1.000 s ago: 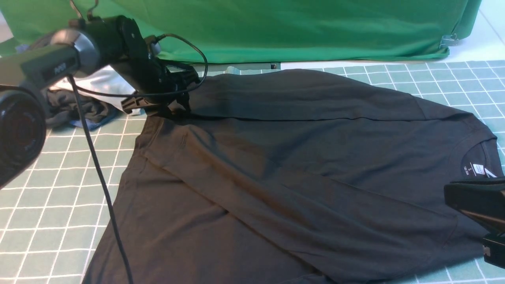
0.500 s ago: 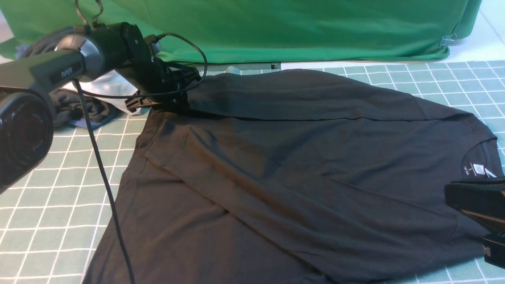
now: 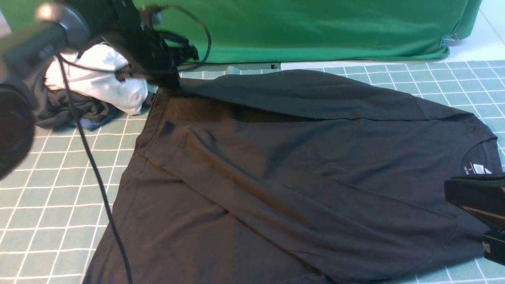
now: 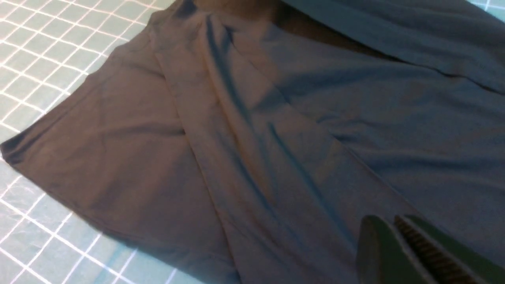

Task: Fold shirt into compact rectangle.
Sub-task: 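Fold the left side of the dark shirt inward over its body with the left gripper, then grasp the near edge of the shirt at its hem and shoulder corners, then fold the black garment in half by bringing its near edge over to the far edge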

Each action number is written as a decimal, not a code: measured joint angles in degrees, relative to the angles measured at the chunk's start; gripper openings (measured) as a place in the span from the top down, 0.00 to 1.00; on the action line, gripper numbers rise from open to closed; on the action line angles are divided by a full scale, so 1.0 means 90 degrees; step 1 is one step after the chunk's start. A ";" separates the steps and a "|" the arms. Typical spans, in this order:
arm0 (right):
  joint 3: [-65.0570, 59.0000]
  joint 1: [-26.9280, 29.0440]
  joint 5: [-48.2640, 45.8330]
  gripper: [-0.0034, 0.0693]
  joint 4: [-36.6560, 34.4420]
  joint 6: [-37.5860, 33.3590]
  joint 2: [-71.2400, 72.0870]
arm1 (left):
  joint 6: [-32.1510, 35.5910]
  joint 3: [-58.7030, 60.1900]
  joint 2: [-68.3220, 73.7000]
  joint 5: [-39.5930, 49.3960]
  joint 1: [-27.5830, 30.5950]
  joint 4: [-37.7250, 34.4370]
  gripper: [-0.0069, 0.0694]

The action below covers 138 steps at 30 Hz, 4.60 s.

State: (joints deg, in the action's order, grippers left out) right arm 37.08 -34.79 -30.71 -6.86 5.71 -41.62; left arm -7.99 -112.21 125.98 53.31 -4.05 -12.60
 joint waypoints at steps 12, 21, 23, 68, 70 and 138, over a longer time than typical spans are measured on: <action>0.0885 0.0000 -0.1307 0.95 0.2498 0.1586 -0.0363 | 0.0264 0.0708 -0.1466 0.1198 -0.0208 0.0376 0.89; 0.1000 0.0000 -0.1375 0.95 0.2592 0.1665 -0.0371 | -0.0069 0.3516 -0.3173 0.0631 -0.0405 0.0615 0.89; 0.1000 0.0000 -0.1368 0.95 0.2592 0.1665 -0.0371 | -0.0143 0.4135 -0.3516 0.0422 -0.0408 0.0621 0.89; 0.1000 0.0000 -0.0984 0.93 0.2373 0.1664 -0.0397 | -0.0352 0.8257 -0.5215 0.0071 -0.0413 0.1768 0.29; 0.1000 0.0000 -0.0931 0.93 0.2373 0.1664 -0.0449 | -0.0375 0.8267 -0.5051 -0.0118 -0.0413 0.1759 0.26; 0.0560 -0.1272 -0.1571 0.92 0.0096 -0.1992 -0.4571 | -0.0119 0.8186 -0.7742 0.1173 -0.0433 0.0532 0.89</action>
State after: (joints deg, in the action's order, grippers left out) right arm 42.12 -46.24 -44.85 -6.00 -12.22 -82.76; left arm -9.06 -38.53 56.30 63.86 -7.95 -7.80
